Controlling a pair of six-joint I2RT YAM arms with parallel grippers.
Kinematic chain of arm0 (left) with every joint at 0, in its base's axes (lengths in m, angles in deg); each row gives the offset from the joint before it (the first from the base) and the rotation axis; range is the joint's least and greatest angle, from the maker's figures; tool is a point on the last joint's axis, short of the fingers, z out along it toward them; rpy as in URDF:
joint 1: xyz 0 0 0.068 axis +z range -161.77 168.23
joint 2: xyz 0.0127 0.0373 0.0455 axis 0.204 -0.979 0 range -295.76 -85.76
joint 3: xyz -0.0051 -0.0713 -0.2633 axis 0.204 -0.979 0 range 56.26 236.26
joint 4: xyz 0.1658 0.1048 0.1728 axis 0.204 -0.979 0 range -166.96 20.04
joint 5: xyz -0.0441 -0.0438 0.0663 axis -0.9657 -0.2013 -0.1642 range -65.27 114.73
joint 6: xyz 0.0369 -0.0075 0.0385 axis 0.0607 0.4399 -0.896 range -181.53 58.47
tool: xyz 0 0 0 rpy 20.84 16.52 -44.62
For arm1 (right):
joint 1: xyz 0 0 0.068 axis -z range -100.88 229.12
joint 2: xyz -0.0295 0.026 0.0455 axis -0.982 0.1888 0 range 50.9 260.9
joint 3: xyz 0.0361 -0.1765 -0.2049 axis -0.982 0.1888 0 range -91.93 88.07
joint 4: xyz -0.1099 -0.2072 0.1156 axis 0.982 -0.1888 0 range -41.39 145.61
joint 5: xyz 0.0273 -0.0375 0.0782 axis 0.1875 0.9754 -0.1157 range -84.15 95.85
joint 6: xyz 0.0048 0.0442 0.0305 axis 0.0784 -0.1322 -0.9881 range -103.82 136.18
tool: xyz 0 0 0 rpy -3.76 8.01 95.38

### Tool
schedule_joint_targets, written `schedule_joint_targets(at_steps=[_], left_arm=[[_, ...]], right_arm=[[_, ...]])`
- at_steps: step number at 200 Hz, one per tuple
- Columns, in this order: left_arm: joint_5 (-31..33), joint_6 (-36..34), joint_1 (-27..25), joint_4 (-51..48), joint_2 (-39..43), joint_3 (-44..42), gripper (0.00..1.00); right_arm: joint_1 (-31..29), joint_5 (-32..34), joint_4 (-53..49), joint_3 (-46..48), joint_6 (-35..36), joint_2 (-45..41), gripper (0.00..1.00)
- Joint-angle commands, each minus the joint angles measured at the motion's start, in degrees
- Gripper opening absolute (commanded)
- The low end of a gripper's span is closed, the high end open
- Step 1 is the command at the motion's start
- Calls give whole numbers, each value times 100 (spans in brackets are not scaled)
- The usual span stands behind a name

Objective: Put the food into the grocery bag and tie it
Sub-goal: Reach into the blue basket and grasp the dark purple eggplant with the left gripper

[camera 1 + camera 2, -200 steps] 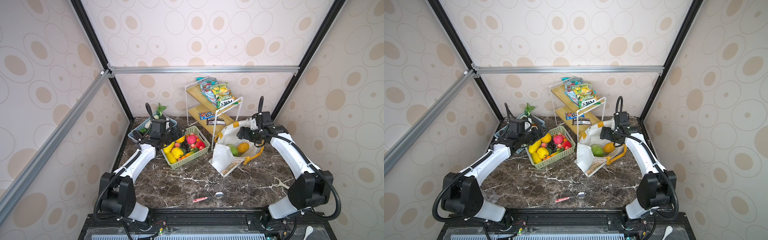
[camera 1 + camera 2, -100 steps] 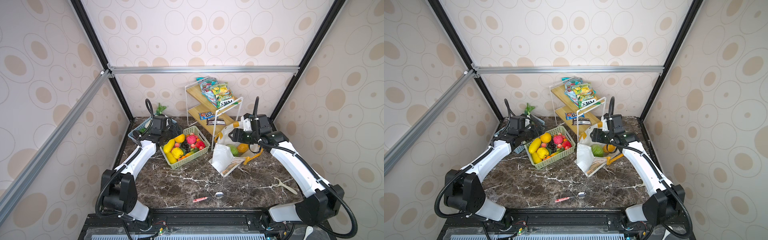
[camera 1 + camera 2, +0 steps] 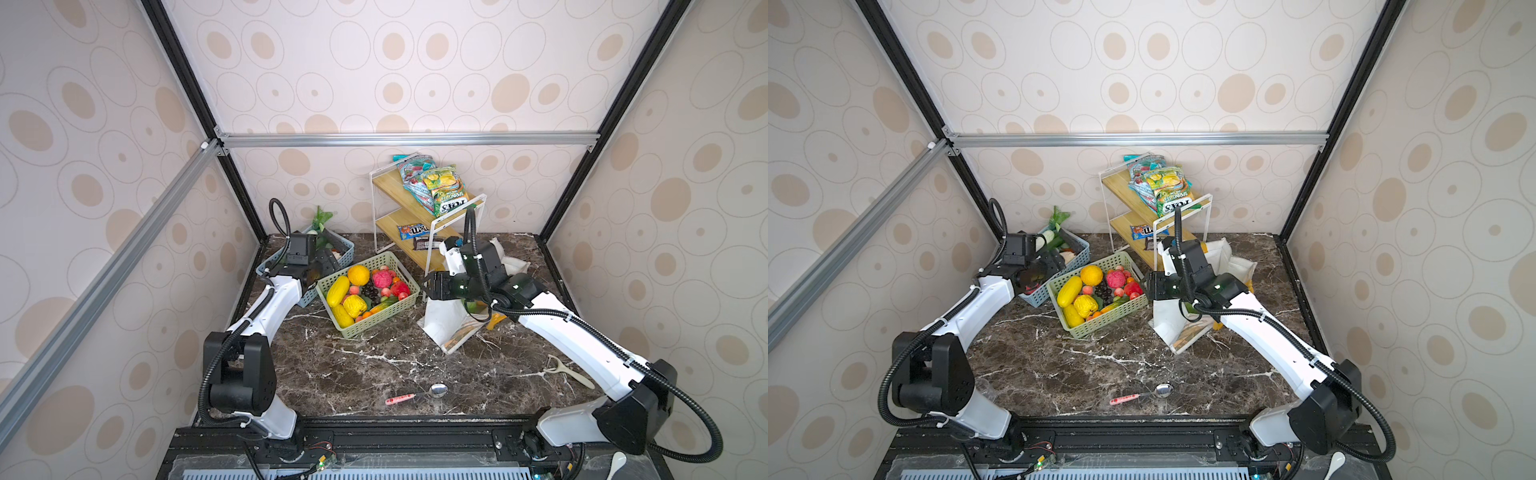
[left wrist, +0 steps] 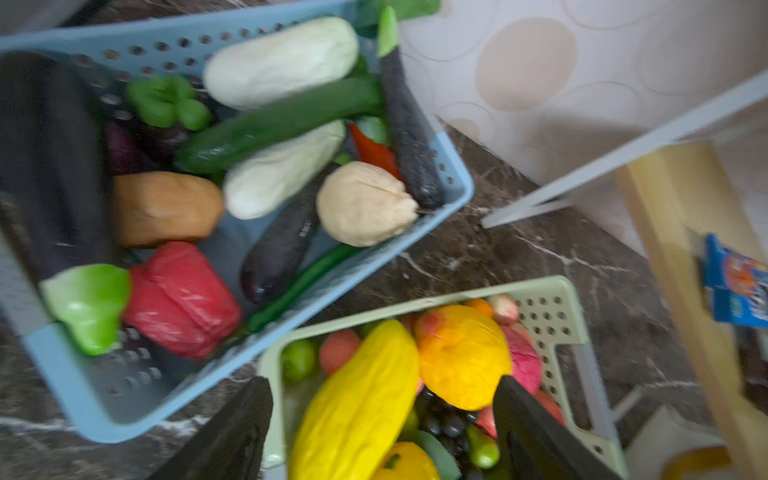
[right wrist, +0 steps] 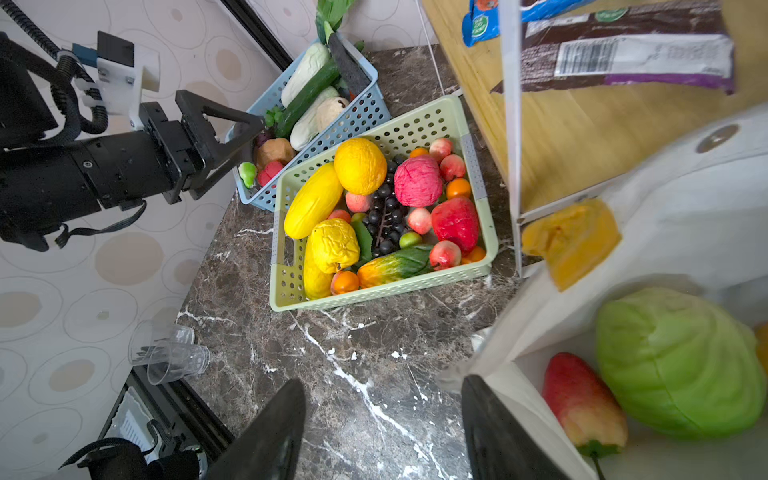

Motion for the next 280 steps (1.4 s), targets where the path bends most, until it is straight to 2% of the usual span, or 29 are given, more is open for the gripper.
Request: schedule_joint_targets(at_steps=[1, 80, 150, 280], left_arm=[[706, -269, 285, -218, -114, 289, 82], [1881, -689, 814, -298, -879, 845, 76], [1684, -810, 1217, -78, -1794, 1418, 73], [1508, -783, 1372, -132, -2764, 2195, 65]], right_arm=[[-160, 125, 254, 24, -118, 156, 62], [-621, 153, 559, -175, -167, 601, 61], [-708, 148, 535, -301, -123, 734, 60], [-757, 175, 593, -283, -158, 774, 59]])
